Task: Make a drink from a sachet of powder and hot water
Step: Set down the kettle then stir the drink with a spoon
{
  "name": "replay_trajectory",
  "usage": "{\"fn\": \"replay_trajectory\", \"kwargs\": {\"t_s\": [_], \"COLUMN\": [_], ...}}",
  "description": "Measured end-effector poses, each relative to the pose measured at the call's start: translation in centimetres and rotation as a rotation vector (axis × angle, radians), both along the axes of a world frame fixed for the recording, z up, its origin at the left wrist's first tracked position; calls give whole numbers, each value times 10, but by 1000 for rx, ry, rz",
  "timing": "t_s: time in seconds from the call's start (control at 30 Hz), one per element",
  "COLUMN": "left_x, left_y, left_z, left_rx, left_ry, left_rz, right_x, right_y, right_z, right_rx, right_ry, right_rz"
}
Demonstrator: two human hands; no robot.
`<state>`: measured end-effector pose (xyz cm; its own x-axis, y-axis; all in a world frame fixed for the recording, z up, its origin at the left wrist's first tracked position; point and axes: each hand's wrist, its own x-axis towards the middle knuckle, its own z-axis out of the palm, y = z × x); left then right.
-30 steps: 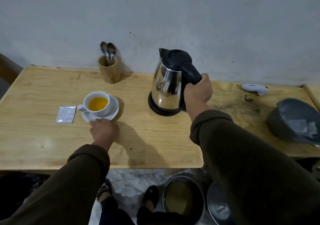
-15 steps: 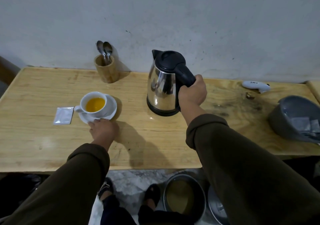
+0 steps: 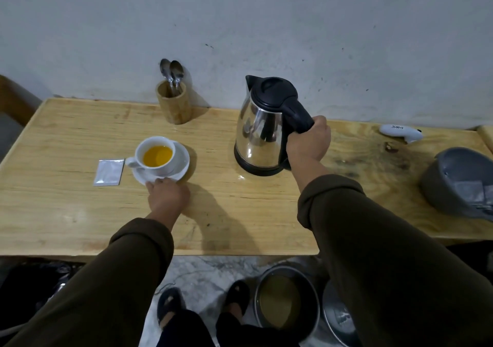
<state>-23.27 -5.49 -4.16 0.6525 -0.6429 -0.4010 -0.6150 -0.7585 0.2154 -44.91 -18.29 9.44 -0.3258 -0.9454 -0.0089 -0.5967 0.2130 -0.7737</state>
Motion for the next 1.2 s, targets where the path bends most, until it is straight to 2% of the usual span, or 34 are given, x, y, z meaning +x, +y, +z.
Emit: {"fn": "replay_trajectory", "kwargs": {"t_s": [0.17,0.47,0.6,0.73,0.9,1.03,1.2], "left_x": [3,35,57,73,86,98,108], "left_y": [11,46,58,62,54,41,32], "left_z": [17,45,47,50,50,43,36], "left_rx": [-116,-256,-375,-564,-540,-465,-499], "left_ry": [3,255,282,290,297,366,414], "left_rz": [-77,-65,-62,-5,-20,-34,-39], "right_x": [11,54,88,128,171,196,223], "right_y": [19,77,98,107,93,62,21], "right_z": [-5,-2,-3,-5,-6,-8,-13], "right_rx": [7,52,100,164,243,263,292], "right_ry": [-4,7,-16,50,100,107,103], "right_rz": [-51,-140,-18,183,393,469,523]}}
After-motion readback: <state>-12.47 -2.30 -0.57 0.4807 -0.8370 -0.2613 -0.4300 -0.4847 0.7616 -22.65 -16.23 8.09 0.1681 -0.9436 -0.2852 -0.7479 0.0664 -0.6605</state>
